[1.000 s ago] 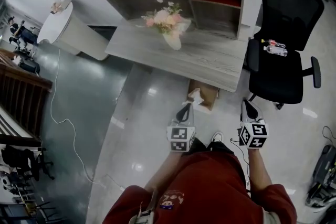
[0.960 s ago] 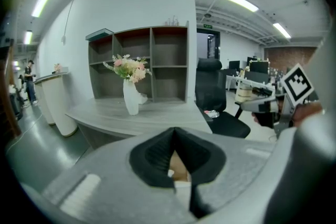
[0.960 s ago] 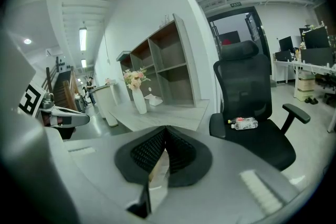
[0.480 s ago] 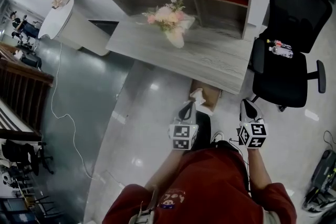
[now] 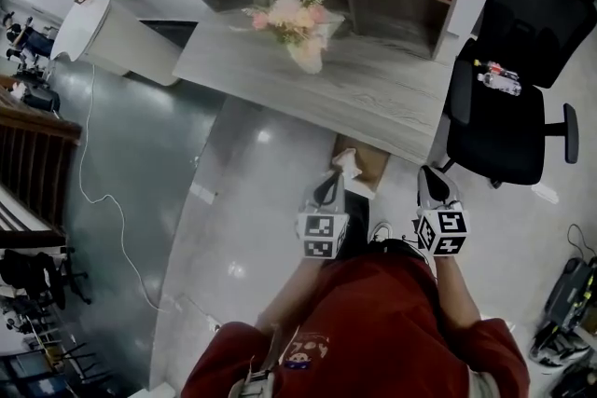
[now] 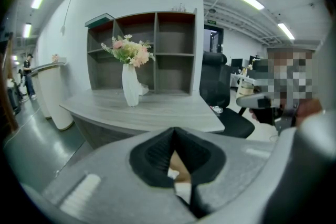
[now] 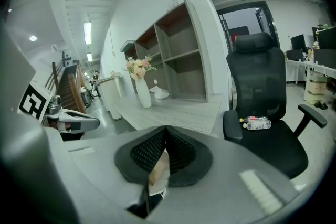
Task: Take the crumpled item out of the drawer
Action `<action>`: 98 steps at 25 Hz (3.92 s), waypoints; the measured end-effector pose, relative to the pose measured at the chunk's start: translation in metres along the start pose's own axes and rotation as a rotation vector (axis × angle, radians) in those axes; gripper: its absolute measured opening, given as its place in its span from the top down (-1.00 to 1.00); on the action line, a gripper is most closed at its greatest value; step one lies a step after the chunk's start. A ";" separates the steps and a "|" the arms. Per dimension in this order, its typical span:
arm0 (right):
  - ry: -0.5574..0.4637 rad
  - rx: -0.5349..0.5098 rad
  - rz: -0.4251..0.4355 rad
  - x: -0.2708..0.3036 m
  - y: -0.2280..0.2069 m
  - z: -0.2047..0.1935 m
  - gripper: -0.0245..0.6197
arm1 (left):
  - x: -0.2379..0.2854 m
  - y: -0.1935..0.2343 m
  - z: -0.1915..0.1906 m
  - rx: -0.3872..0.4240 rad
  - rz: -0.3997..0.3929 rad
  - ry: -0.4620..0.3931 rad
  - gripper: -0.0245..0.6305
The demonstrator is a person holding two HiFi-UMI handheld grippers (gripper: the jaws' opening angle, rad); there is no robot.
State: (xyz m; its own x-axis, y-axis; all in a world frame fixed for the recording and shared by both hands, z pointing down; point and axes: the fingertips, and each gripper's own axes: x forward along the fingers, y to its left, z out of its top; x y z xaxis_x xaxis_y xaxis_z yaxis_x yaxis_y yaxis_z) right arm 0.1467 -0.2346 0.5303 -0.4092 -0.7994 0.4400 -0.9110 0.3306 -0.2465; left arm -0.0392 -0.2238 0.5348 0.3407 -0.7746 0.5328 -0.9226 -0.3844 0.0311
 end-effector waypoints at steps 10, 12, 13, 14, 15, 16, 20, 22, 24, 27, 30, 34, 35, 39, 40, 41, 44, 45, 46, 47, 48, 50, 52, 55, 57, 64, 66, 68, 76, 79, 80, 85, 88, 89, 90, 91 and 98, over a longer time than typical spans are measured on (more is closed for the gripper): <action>0.076 -0.020 0.042 0.038 0.017 -0.017 0.92 | 0.039 0.013 -0.041 0.004 -0.034 0.120 0.93; 0.089 -0.023 0.050 0.046 0.019 -0.020 0.92 | 0.051 0.015 -0.049 0.006 -0.046 0.143 0.89; 0.096 -0.022 0.054 0.050 0.020 -0.022 0.92 | 0.057 0.015 -0.054 0.008 -0.052 0.155 0.87; 0.104 -0.020 0.057 0.053 0.020 -0.025 0.92 | 0.062 0.016 -0.058 0.012 -0.057 0.168 0.85; 0.111 -0.019 0.058 0.056 0.021 -0.028 0.92 | 0.068 0.017 -0.063 0.017 -0.063 0.181 0.85; 0.119 -0.017 0.059 0.059 0.021 -0.031 0.92 | 0.073 0.018 -0.067 0.021 -0.069 0.195 0.84; 0.148 -0.014 0.070 0.071 0.026 -0.044 0.92 | 0.092 0.023 -0.086 0.018 -0.082 0.244 0.78; 0.164 -0.015 0.076 0.075 0.028 -0.052 0.92 | 0.102 0.024 -0.097 0.007 -0.090 0.270 0.75; 0.181 -0.012 0.080 0.079 0.030 -0.059 0.92 | 0.111 0.025 -0.107 0.002 -0.099 0.294 0.73; 0.204 -0.011 0.089 0.085 0.034 -0.069 0.92 | 0.123 0.028 -0.123 0.000 -0.107 0.330 0.68; 0.224 -0.011 0.091 0.089 0.036 -0.077 0.92 | 0.134 0.030 -0.139 -0.003 -0.112 0.363 0.62; 0.251 -0.008 0.087 0.096 0.035 -0.088 0.92 | 0.151 0.031 -0.165 -0.018 -0.128 0.406 0.58; 0.257 -0.008 0.087 0.097 0.035 -0.091 0.92 | 0.155 0.032 -0.171 -0.020 -0.129 0.413 0.57; 0.283 -0.013 0.084 0.101 0.035 -0.102 0.92 | 0.168 0.038 -0.190 -0.039 -0.116 0.440 0.56; 0.289 -0.015 0.082 0.102 0.034 -0.105 0.92 | 0.171 0.039 -0.196 -0.049 -0.114 0.451 0.55; 0.295 -0.015 0.079 0.103 0.034 -0.108 0.92 | 0.174 0.040 -0.203 -0.057 -0.113 0.462 0.54; 0.306 -0.012 0.071 0.108 0.034 -0.115 0.92 | 0.185 0.043 -0.217 -0.067 -0.118 0.480 0.53; 0.308 -0.012 0.069 0.109 0.034 -0.117 0.92 | 0.188 0.044 -0.220 -0.068 -0.119 0.485 0.53; 0.309 -0.011 0.069 0.111 0.035 -0.118 0.92 | 0.190 0.044 -0.224 -0.070 -0.120 0.492 0.52; 0.310 -0.009 0.069 0.112 0.036 -0.119 0.92 | 0.192 0.044 -0.227 -0.073 -0.123 0.501 0.50; 0.311 -0.008 0.070 0.112 0.037 -0.119 0.92 | 0.194 0.043 -0.230 -0.076 -0.127 0.510 0.49; 0.313 -0.010 0.072 0.114 0.039 -0.121 0.92 | 0.197 0.041 -0.235 -0.081 -0.133 0.523 0.49; 0.316 -0.012 0.072 0.115 0.041 -0.123 0.92 | 0.200 0.041 -0.239 -0.081 -0.136 0.532 0.48; 0.323 -0.010 0.068 0.115 0.041 -0.126 0.92 | 0.203 0.038 -0.245 -0.077 -0.143 0.552 0.48; 0.328 -0.007 0.065 0.116 0.040 -0.128 0.92 | 0.204 0.039 -0.248 -0.061 -0.139 0.574 0.48; 0.336 0.002 0.056 0.119 0.039 -0.134 0.92 | 0.213 0.043 -0.259 -0.002 -0.118 0.665 0.60; 0.336 0.005 0.054 0.119 0.039 -0.133 0.92 | 0.215 0.044 -0.262 -0.002 -0.114 0.678 0.61; 0.335 0.007 0.052 0.120 0.039 -0.132 0.92 | 0.217 0.048 -0.267 -0.021 -0.104 0.690 0.67; 0.344 0.017 0.040 0.119 0.034 -0.136 0.92 | 0.222 0.050 -0.272 0.002 -0.112 0.700 0.76; 0.344 0.020 0.041 0.117 0.034 -0.136 0.92 | 0.221 0.051 -0.270 0.008 -0.101 0.693 0.88; 0.343 0.021 0.042 0.117 0.034 -0.136 0.92 | 0.221 0.051 -0.270 0.008 -0.099 0.693 0.90; 0.336 0.020 0.050 0.117 0.035 -0.134 0.92 | 0.217 0.053 -0.269 0.009 -0.093 0.694 0.93; 0.328 0.018 0.054 0.116 0.035 -0.132 0.92 | 0.215 0.053 -0.266 0.015 -0.096 0.690 0.94; 0.324 0.018 0.055 0.115 0.035 -0.132 0.92 | 0.214 0.053 -0.264 0.017 -0.096 0.687 0.94; 0.320 0.018 0.056 0.114 0.035 -0.131 0.92 | 0.213 0.053 -0.262 0.018 -0.094 0.682 0.94; 0.316 0.017 0.056 0.112 0.035 -0.130 0.92 | 0.211 0.052 -0.259 0.019 -0.093 0.679 0.94; 0.284 0.000 0.067 0.099 0.037 -0.119 0.92 | 0.196 0.049 -0.239 0.033 -0.077 0.648 0.94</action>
State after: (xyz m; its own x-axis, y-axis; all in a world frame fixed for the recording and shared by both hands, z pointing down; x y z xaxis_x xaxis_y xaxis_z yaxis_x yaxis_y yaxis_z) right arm 0.0659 -0.2419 0.6674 -0.4662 -0.6036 0.6468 -0.8816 0.3777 -0.2829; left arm -0.0614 -0.2743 0.8425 0.2180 -0.2890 0.9322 -0.8907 -0.4494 0.0690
